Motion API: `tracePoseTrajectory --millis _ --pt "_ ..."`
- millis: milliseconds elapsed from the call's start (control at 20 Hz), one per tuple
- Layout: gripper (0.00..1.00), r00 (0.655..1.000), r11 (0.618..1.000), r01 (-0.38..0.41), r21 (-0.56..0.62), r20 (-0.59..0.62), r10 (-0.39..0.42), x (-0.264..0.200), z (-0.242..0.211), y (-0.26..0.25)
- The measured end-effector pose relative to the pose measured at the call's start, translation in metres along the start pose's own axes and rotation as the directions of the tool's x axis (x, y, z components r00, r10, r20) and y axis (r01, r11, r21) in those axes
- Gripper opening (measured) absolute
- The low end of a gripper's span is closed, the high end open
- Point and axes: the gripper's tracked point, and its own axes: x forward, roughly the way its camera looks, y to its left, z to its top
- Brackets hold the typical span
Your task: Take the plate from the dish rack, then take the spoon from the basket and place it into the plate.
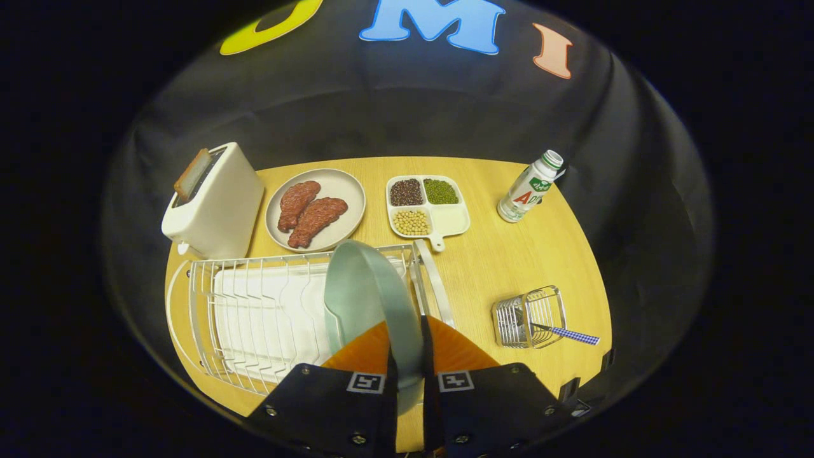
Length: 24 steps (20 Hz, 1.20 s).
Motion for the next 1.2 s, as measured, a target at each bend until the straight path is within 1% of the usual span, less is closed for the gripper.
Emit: tracePoseTrajectory --millis 100,300,400,500,700,800,950,1050,1200 --pt "0.16 0.999 0.999 0.042 -0.016 0.001 -0.042 -0.009 0.002 -0.001" --pt "0.16 0.99 0.984 0.129 -0.122 0.069 -0.121 -0.025 0.025 0.0" --pt "0.16 0.985 0.977 0.15 -0.15 0.105 -0.135 -0.034 0.036 -0.001" --pt "0.16 0.983 0.977 0.15 -0.151 0.128 -0.131 -0.041 0.045 -0.002" --pt "0.16 0.984 0.986 0.117 -0.12 0.149 -0.099 -0.057 0.052 -0.012" --pt "0.16 0.986 0.991 0.074 -0.111 0.156 -0.056 -0.072 0.051 -0.02" --pt "0.16 0.984 0.994 0.036 -0.104 0.175 -0.018 -0.093 0.048 -0.043" --pt "0.16 0.982 0.996 -0.018 -0.09 0.185 0.035 -0.106 0.041 -0.051" --pt "0.16 0.976 0.996 -0.047 -0.079 0.209 0.063 -0.123 0.032 -0.077"
